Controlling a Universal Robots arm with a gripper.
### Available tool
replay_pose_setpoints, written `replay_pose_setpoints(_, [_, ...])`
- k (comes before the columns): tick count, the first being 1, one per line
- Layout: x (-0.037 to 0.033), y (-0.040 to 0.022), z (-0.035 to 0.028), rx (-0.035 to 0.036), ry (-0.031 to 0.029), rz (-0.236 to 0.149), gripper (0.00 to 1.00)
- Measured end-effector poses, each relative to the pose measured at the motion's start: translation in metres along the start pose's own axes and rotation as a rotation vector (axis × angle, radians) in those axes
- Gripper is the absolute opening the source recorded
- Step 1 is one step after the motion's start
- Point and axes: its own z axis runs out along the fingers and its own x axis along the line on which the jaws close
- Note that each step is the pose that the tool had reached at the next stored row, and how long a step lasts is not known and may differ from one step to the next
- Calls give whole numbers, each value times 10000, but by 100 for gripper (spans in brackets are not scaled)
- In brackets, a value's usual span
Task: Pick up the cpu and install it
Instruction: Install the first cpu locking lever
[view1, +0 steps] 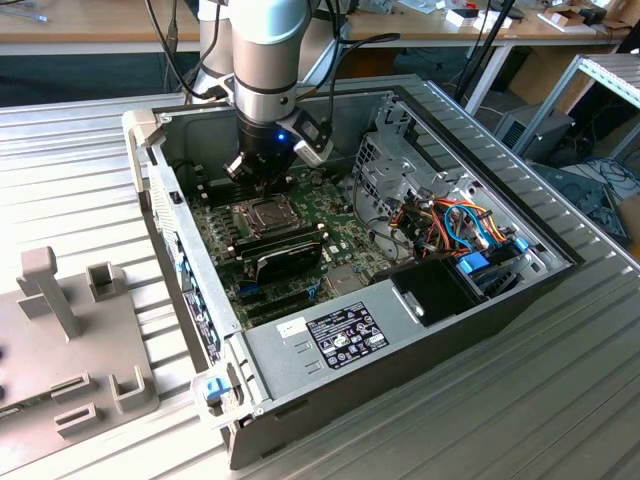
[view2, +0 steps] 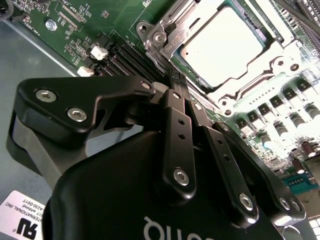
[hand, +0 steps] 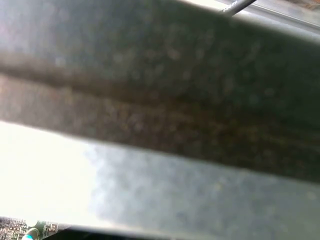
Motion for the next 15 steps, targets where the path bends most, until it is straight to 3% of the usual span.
replay_pose_setpoints(7, [-2,8,-4,16,7,0,11])
replay_pose_setpoints(15, [-23,110,4,179,39,-23,11])
